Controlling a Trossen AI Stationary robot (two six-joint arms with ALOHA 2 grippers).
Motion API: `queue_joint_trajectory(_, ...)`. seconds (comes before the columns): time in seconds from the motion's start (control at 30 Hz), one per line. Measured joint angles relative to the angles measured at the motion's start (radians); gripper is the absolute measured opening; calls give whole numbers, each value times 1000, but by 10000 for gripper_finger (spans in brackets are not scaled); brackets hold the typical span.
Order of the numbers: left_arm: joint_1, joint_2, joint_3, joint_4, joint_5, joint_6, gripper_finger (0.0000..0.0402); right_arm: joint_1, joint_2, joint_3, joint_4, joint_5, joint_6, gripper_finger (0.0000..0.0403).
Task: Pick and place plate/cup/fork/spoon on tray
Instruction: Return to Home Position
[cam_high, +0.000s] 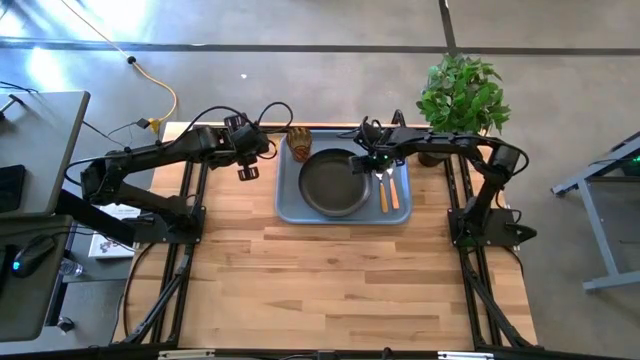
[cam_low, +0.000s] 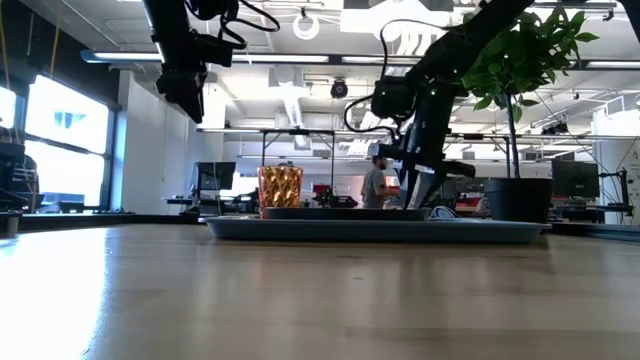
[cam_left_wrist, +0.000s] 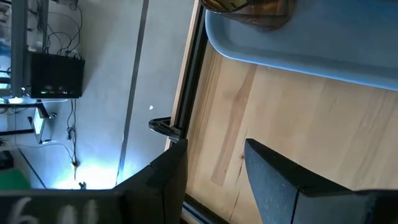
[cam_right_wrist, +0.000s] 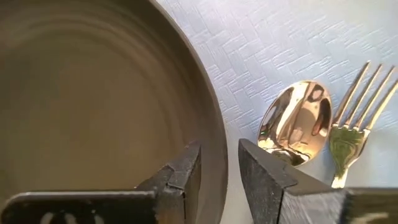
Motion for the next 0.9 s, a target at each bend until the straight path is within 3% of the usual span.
queue_joint_trajectory(0.27, 0, 0, 0, 0, 50, -58, 147, 13, -85, 0, -4, -39, 0, 99)
queue_joint_trajectory(0.53, 0, 0, 0, 14, 361, -259, 147, 111, -232, 0, 107, -63, -248, 99)
queue_joint_trajectory(0.7, -15, -30, 0, 142, 540, -340, 147, 167, -314, 0, 251, -92, -436, 99)
queue_joint_trajectory(0.9, -61, -142, -92, 404, 557, -435, 147, 195, -360, 0, 430, -277, -490, 99)
